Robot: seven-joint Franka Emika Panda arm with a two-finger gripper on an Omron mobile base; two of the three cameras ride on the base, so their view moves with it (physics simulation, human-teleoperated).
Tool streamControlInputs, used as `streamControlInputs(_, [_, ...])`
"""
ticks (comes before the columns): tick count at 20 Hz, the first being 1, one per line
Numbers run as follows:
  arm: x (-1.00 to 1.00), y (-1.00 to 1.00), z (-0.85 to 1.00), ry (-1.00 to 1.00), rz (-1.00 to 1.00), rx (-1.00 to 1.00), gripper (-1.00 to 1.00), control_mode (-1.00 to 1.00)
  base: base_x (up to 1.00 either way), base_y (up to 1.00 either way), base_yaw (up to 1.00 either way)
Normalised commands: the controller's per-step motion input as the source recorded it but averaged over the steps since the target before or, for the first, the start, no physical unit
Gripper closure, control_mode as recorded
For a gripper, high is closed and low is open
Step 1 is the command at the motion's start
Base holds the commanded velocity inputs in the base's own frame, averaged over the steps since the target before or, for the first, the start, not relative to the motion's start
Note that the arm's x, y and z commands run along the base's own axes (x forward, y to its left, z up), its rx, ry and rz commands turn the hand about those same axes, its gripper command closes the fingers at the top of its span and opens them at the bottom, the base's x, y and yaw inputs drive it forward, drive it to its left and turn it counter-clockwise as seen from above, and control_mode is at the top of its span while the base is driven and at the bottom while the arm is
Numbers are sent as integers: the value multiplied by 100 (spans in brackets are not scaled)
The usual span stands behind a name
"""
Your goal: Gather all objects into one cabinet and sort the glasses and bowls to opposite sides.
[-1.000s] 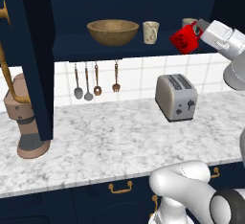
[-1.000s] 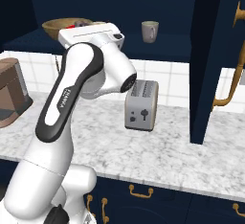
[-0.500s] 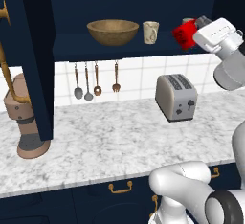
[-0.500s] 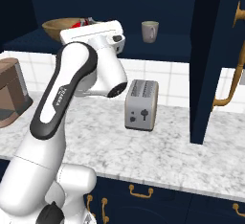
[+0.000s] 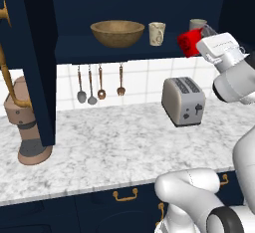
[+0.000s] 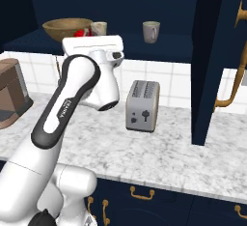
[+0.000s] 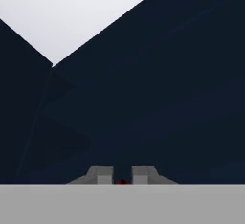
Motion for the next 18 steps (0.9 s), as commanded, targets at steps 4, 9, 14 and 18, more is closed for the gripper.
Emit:
streamControlInputs(4, [-1, -19, -5, 3, 0, 12, 100, -100, 0, 0, 0])
streamControlInputs(9, [-10, -17, -3, 9, 0, 7, 100, -100, 0, 0, 0])
streamControlInputs(14, [-5, -4, -4, 1, -2, 0, 100, -100, 0, 0, 0])
streamControlInputs(18, [3, 0, 12, -29, -11, 2, 100, -100, 0, 0, 0])
